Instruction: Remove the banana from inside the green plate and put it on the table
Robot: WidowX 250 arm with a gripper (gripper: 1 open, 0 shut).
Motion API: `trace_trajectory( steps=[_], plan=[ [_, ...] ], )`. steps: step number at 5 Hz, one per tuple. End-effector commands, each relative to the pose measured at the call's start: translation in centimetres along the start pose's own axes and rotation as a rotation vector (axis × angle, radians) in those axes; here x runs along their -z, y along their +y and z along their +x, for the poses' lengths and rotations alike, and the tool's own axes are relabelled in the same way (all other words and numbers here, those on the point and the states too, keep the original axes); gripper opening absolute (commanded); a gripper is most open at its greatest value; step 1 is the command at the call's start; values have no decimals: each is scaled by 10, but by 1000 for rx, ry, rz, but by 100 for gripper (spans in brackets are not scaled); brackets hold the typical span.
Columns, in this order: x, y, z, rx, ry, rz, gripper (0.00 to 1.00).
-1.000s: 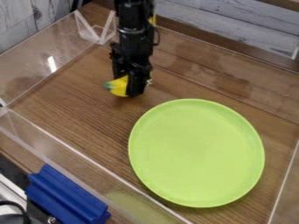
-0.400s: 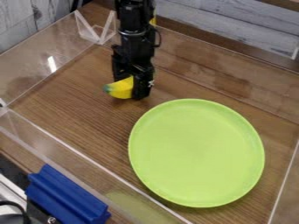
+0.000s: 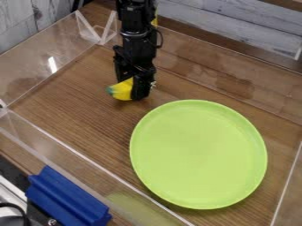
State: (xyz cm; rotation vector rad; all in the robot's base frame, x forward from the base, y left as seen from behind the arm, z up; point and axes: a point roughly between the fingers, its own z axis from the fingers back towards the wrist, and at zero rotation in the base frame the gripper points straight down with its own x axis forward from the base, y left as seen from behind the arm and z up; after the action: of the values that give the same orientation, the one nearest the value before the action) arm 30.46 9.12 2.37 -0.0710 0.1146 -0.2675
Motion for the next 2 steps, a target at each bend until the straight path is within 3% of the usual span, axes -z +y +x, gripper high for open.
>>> trace_trajectory(
  steps=[1,2],
  plan=[
    [-18,1,1,-3,-34,27,0],
    [-23,-4,0,0,-25,28,0]
  ],
)
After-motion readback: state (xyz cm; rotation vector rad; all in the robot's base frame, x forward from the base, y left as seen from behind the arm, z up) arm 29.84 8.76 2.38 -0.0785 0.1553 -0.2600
